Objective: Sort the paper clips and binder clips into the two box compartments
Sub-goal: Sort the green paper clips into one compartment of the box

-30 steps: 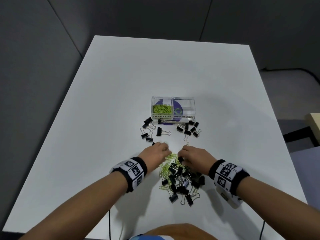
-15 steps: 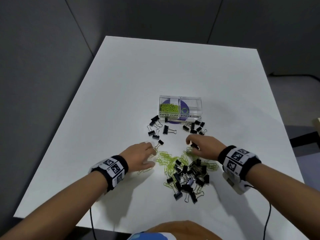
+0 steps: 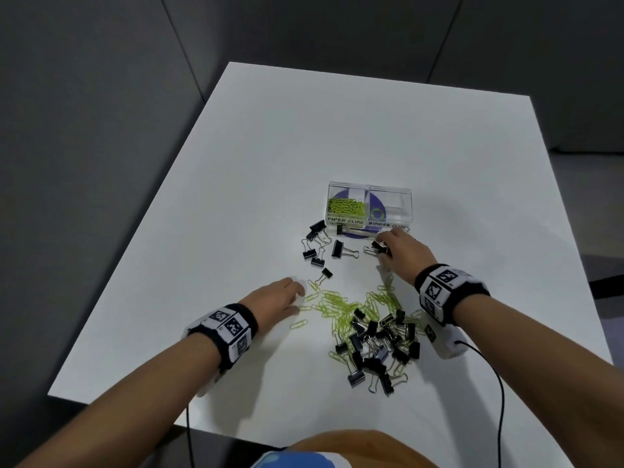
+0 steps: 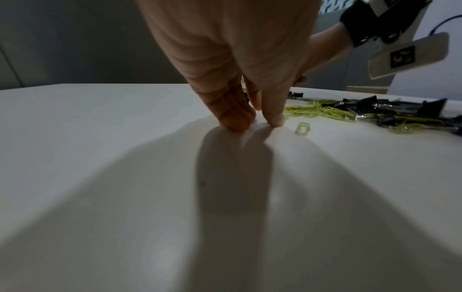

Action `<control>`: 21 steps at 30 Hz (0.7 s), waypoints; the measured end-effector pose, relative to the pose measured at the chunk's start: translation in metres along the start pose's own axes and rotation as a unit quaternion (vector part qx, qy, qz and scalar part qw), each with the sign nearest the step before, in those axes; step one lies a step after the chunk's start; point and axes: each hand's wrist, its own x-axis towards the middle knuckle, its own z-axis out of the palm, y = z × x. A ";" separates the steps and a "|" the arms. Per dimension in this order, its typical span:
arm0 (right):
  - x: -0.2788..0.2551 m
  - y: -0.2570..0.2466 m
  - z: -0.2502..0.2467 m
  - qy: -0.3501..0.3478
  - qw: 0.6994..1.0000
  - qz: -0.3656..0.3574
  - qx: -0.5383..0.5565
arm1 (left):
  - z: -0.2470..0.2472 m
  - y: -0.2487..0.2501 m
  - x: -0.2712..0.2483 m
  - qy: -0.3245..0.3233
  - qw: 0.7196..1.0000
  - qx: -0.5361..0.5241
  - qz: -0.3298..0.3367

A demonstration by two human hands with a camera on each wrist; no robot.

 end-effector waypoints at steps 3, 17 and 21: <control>-0.012 -0.004 0.004 0.042 0.998 -0.047 0.002 | 0.002 0.015 0.014 0.016 0.999 -0.005 0.028; -0.054 -0.009 0.039 0.037 0.967 -0.235 -0.096 | -0.014 -0.037 -0.035 0.119 0.989 0.033 -0.081; -0.051 -0.033 0.050 0.026 0.947 -0.294 -0.125 | 0.000 -0.063 -0.082 0.127 0.974 -0.004 -0.186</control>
